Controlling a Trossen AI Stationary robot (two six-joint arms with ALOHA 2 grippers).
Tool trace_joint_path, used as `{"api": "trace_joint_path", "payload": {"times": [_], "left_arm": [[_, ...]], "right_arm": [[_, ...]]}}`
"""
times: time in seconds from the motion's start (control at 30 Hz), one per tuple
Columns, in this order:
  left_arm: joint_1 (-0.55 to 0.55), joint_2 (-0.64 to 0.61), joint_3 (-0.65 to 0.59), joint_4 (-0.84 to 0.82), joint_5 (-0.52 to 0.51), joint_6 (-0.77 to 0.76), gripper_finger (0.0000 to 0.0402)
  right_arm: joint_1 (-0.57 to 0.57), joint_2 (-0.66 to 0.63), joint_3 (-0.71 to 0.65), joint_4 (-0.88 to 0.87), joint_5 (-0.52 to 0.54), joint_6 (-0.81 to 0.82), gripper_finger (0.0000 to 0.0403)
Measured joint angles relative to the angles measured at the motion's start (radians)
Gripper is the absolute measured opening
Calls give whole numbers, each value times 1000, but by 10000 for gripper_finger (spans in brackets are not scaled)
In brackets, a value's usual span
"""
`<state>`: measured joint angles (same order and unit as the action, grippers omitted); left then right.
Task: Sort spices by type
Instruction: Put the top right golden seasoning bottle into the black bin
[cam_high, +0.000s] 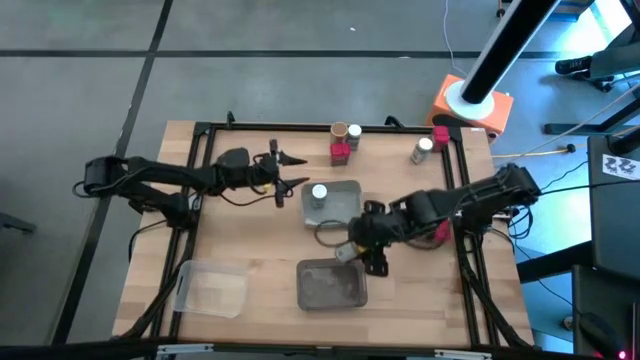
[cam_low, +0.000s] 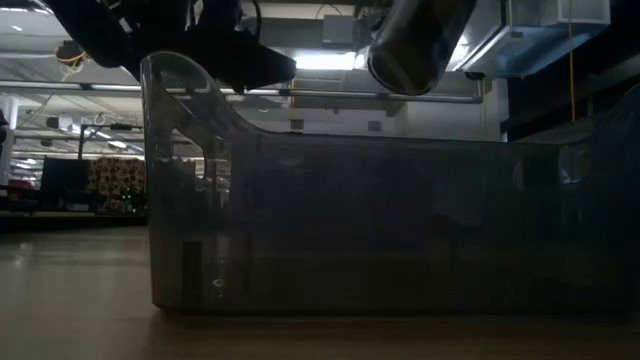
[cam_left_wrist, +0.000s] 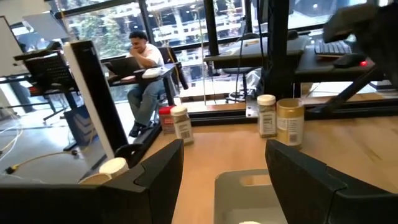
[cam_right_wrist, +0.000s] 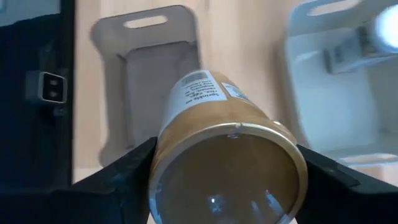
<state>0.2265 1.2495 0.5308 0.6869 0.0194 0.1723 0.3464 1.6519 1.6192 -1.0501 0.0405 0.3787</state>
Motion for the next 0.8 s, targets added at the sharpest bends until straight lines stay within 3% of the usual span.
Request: {"api": "trace_joint_path", "payload": {"times": [0.4,0.8], "left_arm": [[-145,0,0,-87,-63,-8,217],[-187,0,0,-109,-65,-8,217]], "right_arm": [[54,107,0,63,-60,130,284],[54,215,0,60,-115,205,284]]}}
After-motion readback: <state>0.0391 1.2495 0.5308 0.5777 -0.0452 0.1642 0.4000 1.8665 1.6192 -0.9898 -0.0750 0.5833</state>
